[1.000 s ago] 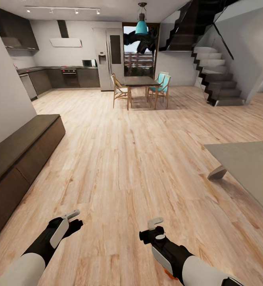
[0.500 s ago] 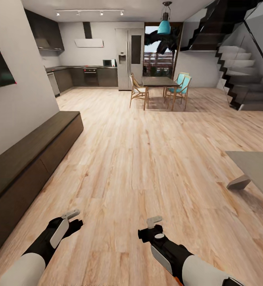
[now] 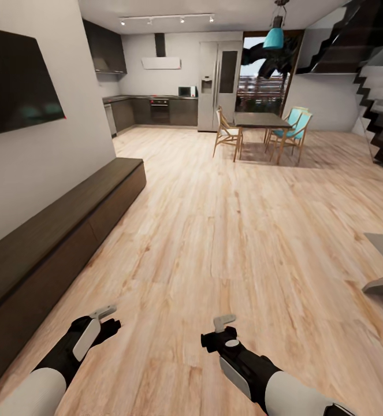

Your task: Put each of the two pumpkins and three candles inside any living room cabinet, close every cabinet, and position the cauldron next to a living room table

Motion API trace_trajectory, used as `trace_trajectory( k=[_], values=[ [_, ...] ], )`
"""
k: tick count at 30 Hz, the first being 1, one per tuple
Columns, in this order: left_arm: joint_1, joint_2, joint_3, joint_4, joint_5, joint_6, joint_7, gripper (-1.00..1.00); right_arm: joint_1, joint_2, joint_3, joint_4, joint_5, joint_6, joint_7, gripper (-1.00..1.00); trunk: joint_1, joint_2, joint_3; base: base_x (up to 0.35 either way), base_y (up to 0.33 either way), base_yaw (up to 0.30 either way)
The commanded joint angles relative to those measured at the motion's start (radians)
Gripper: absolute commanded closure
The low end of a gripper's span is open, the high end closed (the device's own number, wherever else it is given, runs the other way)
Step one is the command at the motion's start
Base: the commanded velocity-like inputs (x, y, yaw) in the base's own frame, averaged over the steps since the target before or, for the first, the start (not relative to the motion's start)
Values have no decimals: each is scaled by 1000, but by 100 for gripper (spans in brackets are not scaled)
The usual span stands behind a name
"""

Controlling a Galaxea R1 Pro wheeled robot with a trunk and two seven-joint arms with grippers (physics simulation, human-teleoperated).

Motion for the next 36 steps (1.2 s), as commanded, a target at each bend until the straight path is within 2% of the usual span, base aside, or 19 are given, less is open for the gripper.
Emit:
trace_trajectory(
  k=[1,20,36],
  values=[
    [0,0,0,-2,10,4,8,-100,-1,-1,8,-2,-6,5,-8,-100,0,0,-1,0,0,276],
    [0,2,0,-3,10,4,8,-100,-1,-1,8,-2,-6,3,-7,-100,0,0,-1,9,0,276],
    [0,2,0,-3,10,4,8,-100,-1,-1,8,-2,-6,2,-5,-100,0,0,-1,305,23,276]
  ],
)
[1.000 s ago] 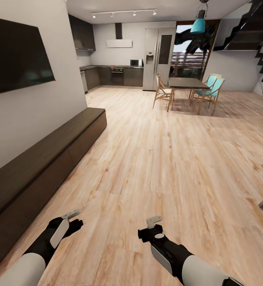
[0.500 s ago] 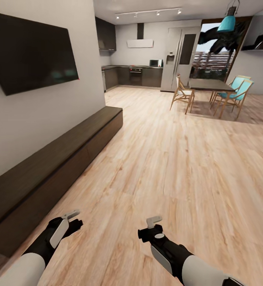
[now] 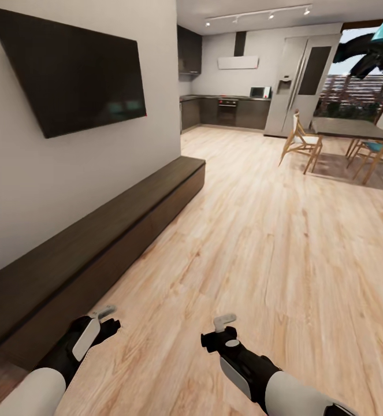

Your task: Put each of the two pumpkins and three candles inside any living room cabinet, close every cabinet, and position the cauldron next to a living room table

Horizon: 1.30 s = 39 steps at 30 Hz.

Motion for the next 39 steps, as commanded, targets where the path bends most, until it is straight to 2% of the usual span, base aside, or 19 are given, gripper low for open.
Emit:
trace_trajectory(
  k=[1,8,18,26,39],
  values=[
    [0,0,0,-2,11,3,8,-100,-1,-1,8,-2,-6,4,-8,-100,1,0,-1,328,156,268],
    [0,0,0,-1,9,3,8,-100,-1,-2,7,-1,-7,2,-8,-100,1,0,-8,324,174,173],
    [0,0,-1,-1,9,3,9,-100,-1,-2,7,-1,-7,2,-8,-100,1,0,-10,333,23,16],
    [0,0,-1,-1,9,3,9,-100,-1,-1,7,-1,-6,2,-8,-100,1,0,-10,336,-122,82],
    [0,0,-1,0,9,3,10,-100,-1,-1,7,-1,-5,2,-8,-100,1,0,-4,323,-184,201]
  ],
)
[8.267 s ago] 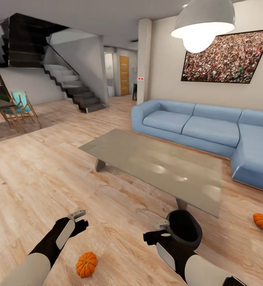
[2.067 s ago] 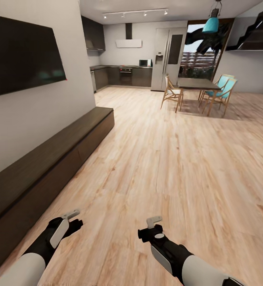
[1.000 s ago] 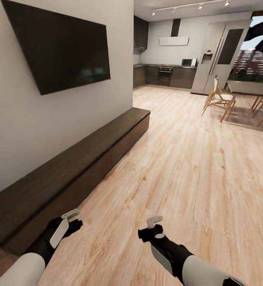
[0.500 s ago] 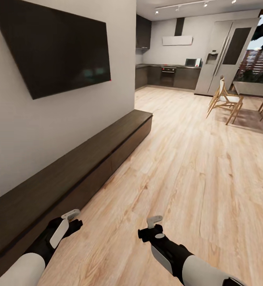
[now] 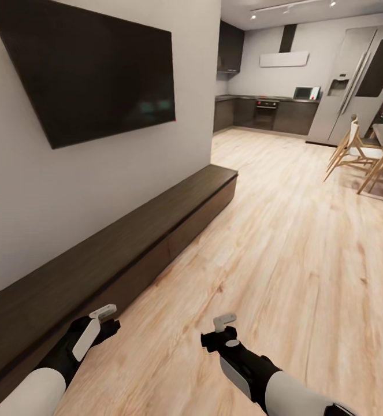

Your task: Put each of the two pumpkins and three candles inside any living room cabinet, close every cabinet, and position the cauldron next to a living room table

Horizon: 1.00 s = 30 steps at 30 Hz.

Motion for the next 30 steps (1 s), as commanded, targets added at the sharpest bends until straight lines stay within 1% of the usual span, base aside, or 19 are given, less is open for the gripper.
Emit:
trace_trajectory(
  k=[1,8,14,20,26,30],
  values=[
    [0,0,0,-2,11,4,8,-100,-1,-1,8,-3,-6,5,-8,-100,1,0,0,319,-170,213],
    [0,-1,0,-2,9,4,8,-100,-1,-1,9,-4,-6,5,-8,-100,1,0,4,321,-154,213],
    [0,-1,0,-2,7,4,8,-100,-1,0,10,-4,-6,5,-8,-100,1,0,7,281,-226,213],
    [0,-2,0,-2,6,4,8,-100,-1,0,10,-4,-6,4,-8,-100,1,0,11,173,-299,213],
    [0,-2,-1,-2,6,4,8,-100,-1,0,10,-4,-6,-30,-7,-100,1,0,15,132,-318,214],
    [0,-2,-1,-2,5,4,9,-100,-1,0,10,-4,-5,-33,-8,-100,1,0,17,118,-320,222]
  ],
)
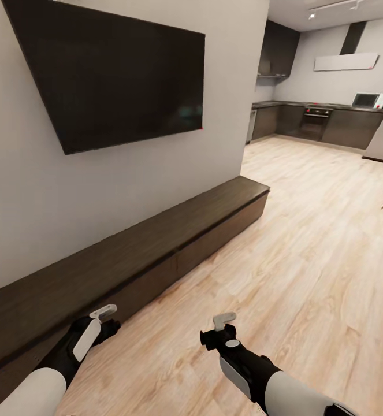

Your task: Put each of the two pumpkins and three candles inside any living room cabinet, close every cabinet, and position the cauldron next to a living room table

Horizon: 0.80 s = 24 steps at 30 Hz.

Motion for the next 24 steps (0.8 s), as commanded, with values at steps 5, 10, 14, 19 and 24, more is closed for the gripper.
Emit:
trace_trajectory(
  k=[5,10,14,19,24],
  values=[
    [0,0,0,-2,9,4,9,-100,-1,-1,9,-3,-4,4,-9,-100,0,0,2,116,-321,236],
    [0,0,0,-2,8,4,9,-100,-1,-1,9,-3,-4,3,-9,-100,0,0,5,139,-305,246],
    [0,2,0,-2,10,4,9,-100,-1,-1,9,-3,-4,2,-6,-100,0,0,8,287,-99,253],
    [0,1,0,-2,8,4,9,-100,-1,-1,13,-3,-4,2,-2,-100,0,0,11,287,-95,254],
    [0,0,-1,-2,6,4,10,-100,-1,-1,20,-3,-4,1,-2,-100,0,0,13,69,-277,252]
  ],
)
